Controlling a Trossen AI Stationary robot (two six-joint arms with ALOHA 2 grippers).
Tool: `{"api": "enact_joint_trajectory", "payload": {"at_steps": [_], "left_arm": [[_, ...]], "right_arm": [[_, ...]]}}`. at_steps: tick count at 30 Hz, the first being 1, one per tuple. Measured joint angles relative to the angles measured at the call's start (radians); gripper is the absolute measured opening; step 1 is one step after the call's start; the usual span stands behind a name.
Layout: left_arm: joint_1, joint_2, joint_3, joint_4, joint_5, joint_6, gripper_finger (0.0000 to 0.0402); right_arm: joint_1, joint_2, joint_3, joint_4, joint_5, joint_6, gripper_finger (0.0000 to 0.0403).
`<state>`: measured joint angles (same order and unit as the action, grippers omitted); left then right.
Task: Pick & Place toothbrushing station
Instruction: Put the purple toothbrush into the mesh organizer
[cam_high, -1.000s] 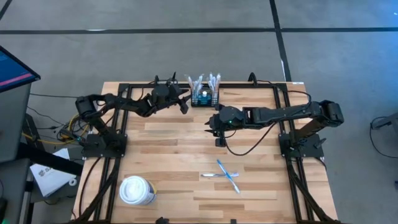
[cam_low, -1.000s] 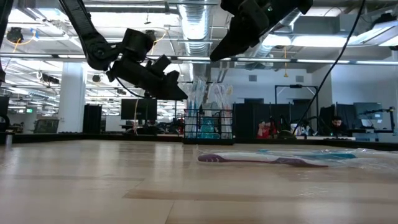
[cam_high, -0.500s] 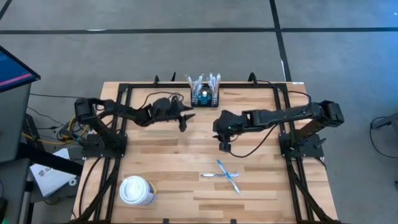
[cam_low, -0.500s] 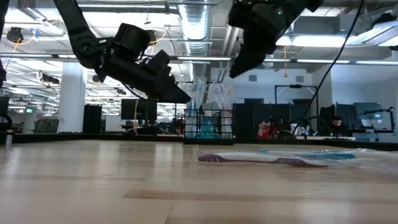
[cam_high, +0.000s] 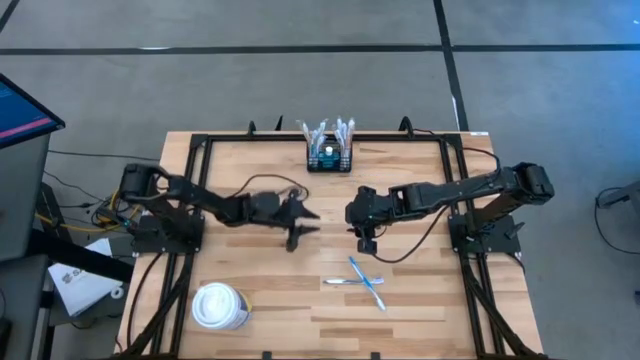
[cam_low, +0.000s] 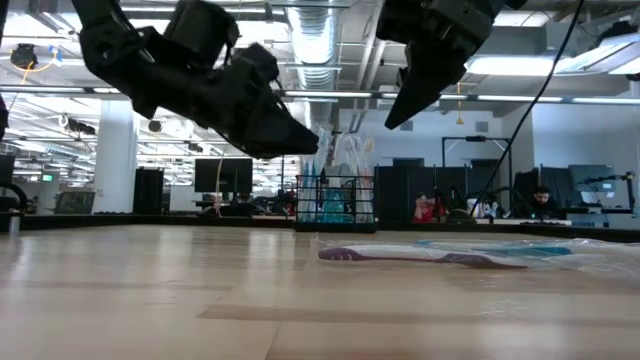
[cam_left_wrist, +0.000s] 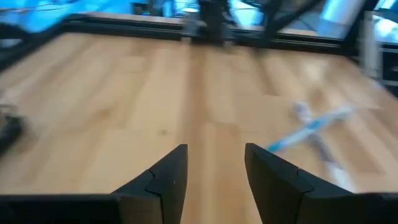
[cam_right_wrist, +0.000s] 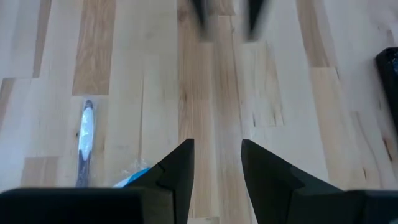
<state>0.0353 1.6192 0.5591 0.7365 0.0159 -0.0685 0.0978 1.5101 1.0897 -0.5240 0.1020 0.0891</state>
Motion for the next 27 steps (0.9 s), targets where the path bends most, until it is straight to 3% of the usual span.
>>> {"api": "enact_joint_trajectory", "payload": {"at_steps": [13,27], "left_arm": [[-0.236,0.003,0.001,0.022,-0.150,0.000,0.0153],[-0.299,0.238,0.122,0.051,-0.151,-0.043,0.0153]], "right_arm": [[-0.003,0.000,0.000,0.000,0.003,-0.001,0.0123],[-0.003,0.000,0.000,0.002,0.003,-0.002,0.0123]]}}
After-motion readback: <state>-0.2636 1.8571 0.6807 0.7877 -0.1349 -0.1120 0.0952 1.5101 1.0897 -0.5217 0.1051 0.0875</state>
